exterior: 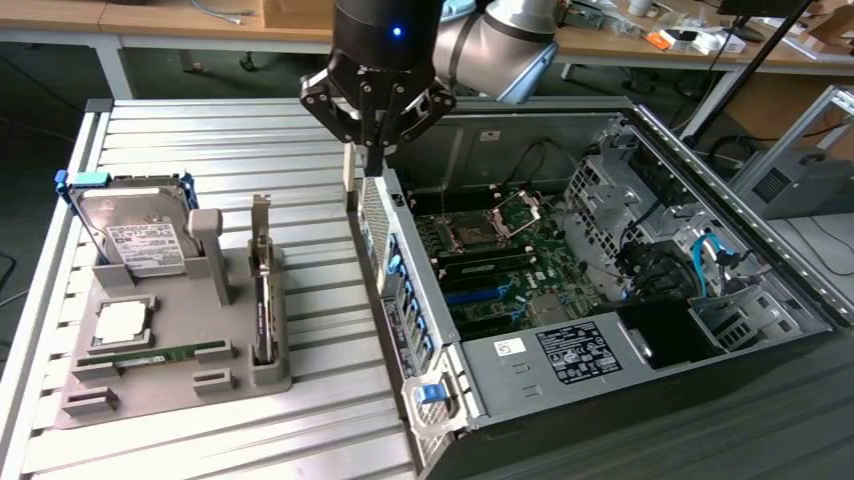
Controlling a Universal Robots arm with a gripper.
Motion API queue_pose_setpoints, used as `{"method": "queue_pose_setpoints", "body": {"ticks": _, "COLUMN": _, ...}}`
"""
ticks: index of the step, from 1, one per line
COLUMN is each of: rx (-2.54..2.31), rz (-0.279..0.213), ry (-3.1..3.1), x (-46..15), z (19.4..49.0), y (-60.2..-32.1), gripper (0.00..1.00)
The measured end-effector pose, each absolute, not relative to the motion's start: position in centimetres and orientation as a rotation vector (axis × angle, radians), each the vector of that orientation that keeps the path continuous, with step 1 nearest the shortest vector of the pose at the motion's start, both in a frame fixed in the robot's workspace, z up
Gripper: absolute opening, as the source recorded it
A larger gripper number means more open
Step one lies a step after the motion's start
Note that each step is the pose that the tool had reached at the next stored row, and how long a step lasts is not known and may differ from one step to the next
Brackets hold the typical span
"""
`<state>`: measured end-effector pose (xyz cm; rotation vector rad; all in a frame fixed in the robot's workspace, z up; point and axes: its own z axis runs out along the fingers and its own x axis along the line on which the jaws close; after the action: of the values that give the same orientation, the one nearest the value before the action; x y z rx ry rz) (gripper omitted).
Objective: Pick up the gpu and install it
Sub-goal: 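Reach for the gpu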
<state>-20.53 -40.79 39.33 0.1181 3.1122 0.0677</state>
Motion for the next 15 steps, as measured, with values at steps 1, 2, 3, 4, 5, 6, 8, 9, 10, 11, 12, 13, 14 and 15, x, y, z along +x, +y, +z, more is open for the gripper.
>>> {"method": "queue_pose_setpoints", "body": {"ticks": 1, "rx": 0.118, "rz": 0.068, "ry": 3.112, "x": -20.6, "z": 39.3, "y": -40.9, "gripper": 0.11}}
{"method": "queue_pose_setpoints", "body": {"ticks": 2, "rx": 0.118, "rz": 0.068, "ry": 3.112, "x": -20.7, "z": 39.3, "y": -40.9, "gripper": 0.11}}
{"method": "queue_pose_setpoints", "body": {"ticks": 3, "rx": 0.118, "rz": 0.068, "ry": 3.112, "x": -20.8, "z": 39.3, "y": -41.0, "gripper": 0.11}}
{"method": "queue_pose_setpoints", "body": {"ticks": 4, "rx": 0.118, "rz": 0.068, "ry": 3.112, "x": -21.0, "z": 39.3, "y": -41.0, "gripper": 0.11}}
{"method": "queue_pose_setpoints", "body": {"ticks": 5, "rx": 0.118, "rz": 0.068, "ry": 3.112, "x": -21.1, "z": 39.3, "y": -41.0, "gripper": 0.11}}
{"method": "queue_pose_setpoints", "body": {"ticks": 6, "rx": 0.118, "rz": 0.068, "ry": 3.112, "x": -21.2, "z": 39.3, "y": -41.1, "gripper": 0.11}}
{"method": "queue_pose_setpoints", "body": {"ticks": 8, "rx": 0.118, "rz": 0.068, "ry": 3.112, "x": -21.4, "z": 39.3, "y": -41.1, "gripper": 0.11}}
{"method": "queue_pose_setpoints", "body": {"ticks": 9, "rx": 0.118, "rz": 0.068, "ry": 3.112, "x": -21.6, "z": 39.3, "y": -41.2, "gripper": 0.11}}
{"method": "queue_pose_setpoints", "body": {"ticks": 10, "rx": 0.118, "rz": 0.068, "ry": 3.112, "x": -21.7, "z": 39.3, "y": -41.2, "gripper": 0.11}}
{"method": "queue_pose_setpoints", "body": {"ticks": 11, "rx": 0.118, "rz": 0.068, "ry": 3.112, "x": -21.8, "z": 39.3, "y": -41.2, "gripper": 0.11}}
{"method": "queue_pose_setpoints", "body": {"ticks": 12, "rx": 0.118, "rz": 0.068, "ry": 3.112, "x": -22.0, "z": 39.3, "y": -41.3, "gripper": 0.11}}
{"method": "queue_pose_setpoints", "body": {"ticks": 13, "rx": 0.118, "rz": 0.068, "ry": 3.112, "x": -22.1, "z": 39.3, "y": -41.3, "gripper": 0.11}}
{"method": "queue_pose_setpoints", "body": {"ticks": 14, "rx": 0.118, "rz": 0.068, "ry": 3.112, "x": -22.2, "z": 39.3, "y": -41.3, "gripper": 0.11}}
{"method": "queue_pose_setpoints", "body": {"ticks": 15, "rx": 0.118, "rz": 0.068, "ry": 3.112, "x": -22.3, "z": 39.3, "y": -41.3, "gripper": 0.11}}
